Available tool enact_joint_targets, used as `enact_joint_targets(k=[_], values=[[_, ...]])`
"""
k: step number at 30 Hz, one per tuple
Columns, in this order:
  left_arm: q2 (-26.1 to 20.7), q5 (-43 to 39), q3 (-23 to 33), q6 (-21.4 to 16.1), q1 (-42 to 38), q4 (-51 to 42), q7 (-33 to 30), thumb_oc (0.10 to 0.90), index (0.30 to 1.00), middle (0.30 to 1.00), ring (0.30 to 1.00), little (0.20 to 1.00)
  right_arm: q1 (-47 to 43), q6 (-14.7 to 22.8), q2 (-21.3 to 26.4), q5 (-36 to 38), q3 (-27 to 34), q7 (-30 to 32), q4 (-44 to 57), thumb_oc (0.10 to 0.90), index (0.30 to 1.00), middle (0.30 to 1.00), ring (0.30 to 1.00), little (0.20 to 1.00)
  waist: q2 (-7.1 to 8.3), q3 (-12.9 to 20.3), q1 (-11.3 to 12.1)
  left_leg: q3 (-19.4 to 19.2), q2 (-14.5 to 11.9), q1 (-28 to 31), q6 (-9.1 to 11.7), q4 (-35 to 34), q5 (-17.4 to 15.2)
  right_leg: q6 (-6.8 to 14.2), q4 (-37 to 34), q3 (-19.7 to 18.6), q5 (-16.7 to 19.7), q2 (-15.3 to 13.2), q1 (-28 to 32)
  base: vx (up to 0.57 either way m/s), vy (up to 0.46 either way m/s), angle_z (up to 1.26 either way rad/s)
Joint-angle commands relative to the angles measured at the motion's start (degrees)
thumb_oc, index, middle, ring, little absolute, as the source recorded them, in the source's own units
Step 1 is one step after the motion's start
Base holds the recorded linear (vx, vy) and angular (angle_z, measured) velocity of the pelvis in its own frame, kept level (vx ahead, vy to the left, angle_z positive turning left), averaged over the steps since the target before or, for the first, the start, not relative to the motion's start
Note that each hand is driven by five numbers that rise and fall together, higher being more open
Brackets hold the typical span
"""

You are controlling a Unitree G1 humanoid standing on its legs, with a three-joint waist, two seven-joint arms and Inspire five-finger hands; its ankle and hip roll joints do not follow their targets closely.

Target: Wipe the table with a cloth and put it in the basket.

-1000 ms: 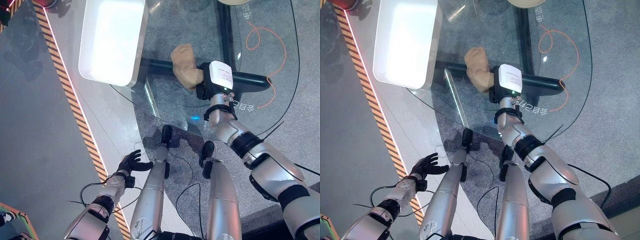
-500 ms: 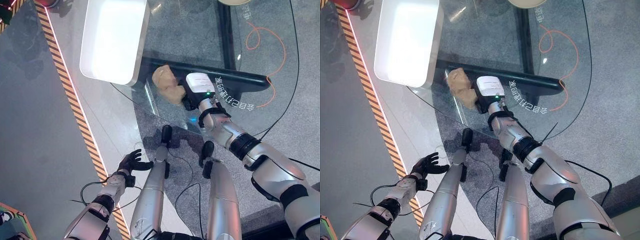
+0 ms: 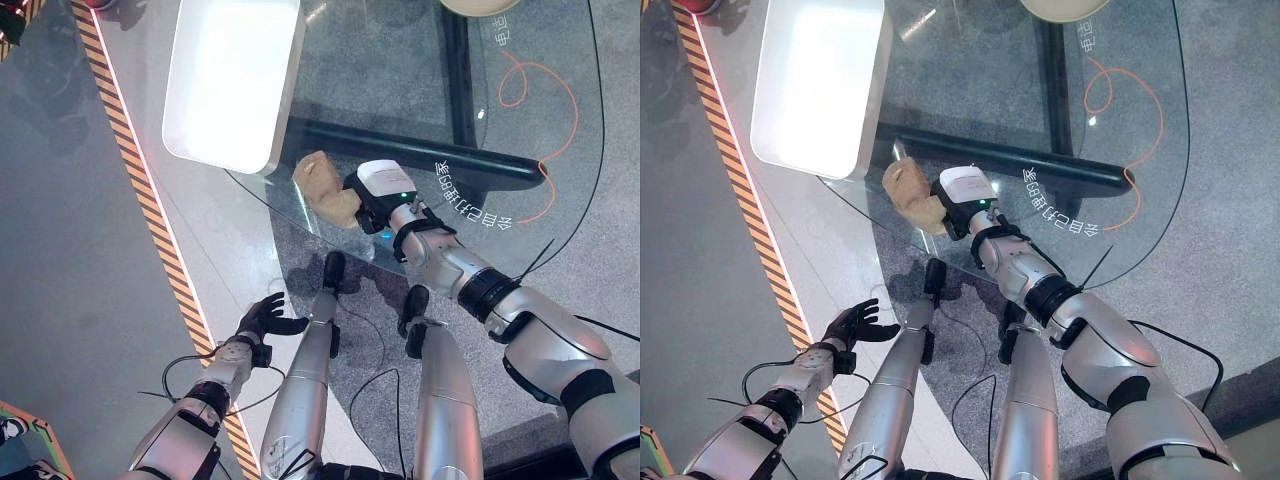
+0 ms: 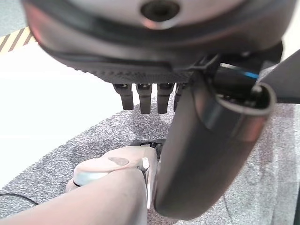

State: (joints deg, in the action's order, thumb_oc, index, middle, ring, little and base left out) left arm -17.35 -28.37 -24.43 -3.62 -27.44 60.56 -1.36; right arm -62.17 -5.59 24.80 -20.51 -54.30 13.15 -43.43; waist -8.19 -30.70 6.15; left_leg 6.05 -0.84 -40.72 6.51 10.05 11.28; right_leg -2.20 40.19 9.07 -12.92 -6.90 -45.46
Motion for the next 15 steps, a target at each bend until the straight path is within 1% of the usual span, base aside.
enact_joint_targets(k=[1,4,5,7,9,11,12,15], values=[[-1.47,0.91,-1.64,-0.13,-0.16,2.24,0.69,0.800,0.900,0.900,0.900,0.900,-4.85,4.17,-2.00,-1.51,0.00,4.18,2.55,0.100,0.300,0.300,0.300,0.200,-0.30,0.91,-0.25,-6.42,7.05,1.18,-6.48,7.75,-8.96,2.86,-16.83,-0.68,11.03,2.47,2.93,0.00,0.000,0.00],[-1.55,0.83,-1.65,-0.17,-0.22,2.43,0.85,0.800,0.900,0.900,0.900,0.900,-5.41,2.17,-1.41,-0.68,0.71,6.85,2.01,0.100,0.300,0.300,0.300,0.200,-0.25,0.91,-0.28,-6.49,7.01,1.07,-6.48,7.89,-8.96,2.84,-16.77,-0.61,11.13,2.45,2.82,0.00,0.002,-0.03],[-1.54,0.65,-1.84,-0.34,-0.08,2.44,0.84,0.800,0.900,0.900,0.900,0.900,-5.76,0.49,-0.88,0.96,1.67,10.67,1.01,0.100,0.300,0.300,0.300,0.200,-0.31,0.91,-0.27,-6.56,6.91,0.92,-6.53,8.00,-8.95,2.81,-16.64,-0.61,11.20,2.45,2.67,0.00,0.013,-0.09],[-1.36,0.66,-1.83,-0.96,0.37,2.74,0.93,0.800,0.900,0.900,0.900,0.900,-6.07,-1.01,0.16,4.26,4.08,17.39,-1.63,0.100,0.300,0.300,0.300,0.200,-0.39,0.91,-0.24,-6.62,6.66,0.88,-6.62,8.06,-9.06,2.85,-16.32,-0.64,11.11,2.46,2.61,0.00,0.009,-0.04],[-1.32,0.61,-1.84,-0.97,0.42,2.73,0.83,0.800,0.900,0.900,0.900,0.900,-6.16,-1.49,0.40,5.69,5.11,19.65,-2.59,0.100,0.300,0.300,0.300,0.200,-0.40,0.91,-0.23,-6.60,6.60,0.84,-6.65,8.07,-9.11,2.89,-16.21,-0.66,11.08,2.51,2.55,0.00,0.000,0.03],[-1.24,0.56,-1.83,-1.27,0.70,2.83,0.57,0.800,0.900,0.900,0.900,0.900,-6.30,-2.44,1.19,8.24,7.64,24.42,-4.32,0.100,0.300,0.300,0.300,0.200,-0.40,0.91,-0.23,-6.62,6.46,0.58,-6.79,8.08,-9.14,2.93,-16.05,-0.66,11.13,2.60,2.25,0.01,0.003,0.08],[-1.21,0.34,-1.65,-1.73,1.17,3.01,0.43,0.800,0.900,0.900,0.900,0.900,-6.66,-2.92,2.21,10.97,9.67,27.41,-5.21,0.100,0.300,0.300,0.300,0.200,-0.34,0.91,-0.32,-6.71,6.30,0.40,-6.87,8.17,-9.23,2.91,-15.88,-0.70,11.12,2.71,2.03,0.01,0.013,0.06],[-1.45,0.15,-1.31,-2.13,1.73,3.10,0.52,0.800,0.900,0.900,0.900,0.900,-6.78,-3.16,3.61,12.36,12.23,30.34,-6.76,0.100,0.300,0.300,0.300,0.200,-0.28,0.91,-0.44,-6.75,6.20,0.26,-7.02,8.30,-9.43,2.91,-15.61,-0.77,11.06,2.87,1.78,0.00,0.006,0.01]])
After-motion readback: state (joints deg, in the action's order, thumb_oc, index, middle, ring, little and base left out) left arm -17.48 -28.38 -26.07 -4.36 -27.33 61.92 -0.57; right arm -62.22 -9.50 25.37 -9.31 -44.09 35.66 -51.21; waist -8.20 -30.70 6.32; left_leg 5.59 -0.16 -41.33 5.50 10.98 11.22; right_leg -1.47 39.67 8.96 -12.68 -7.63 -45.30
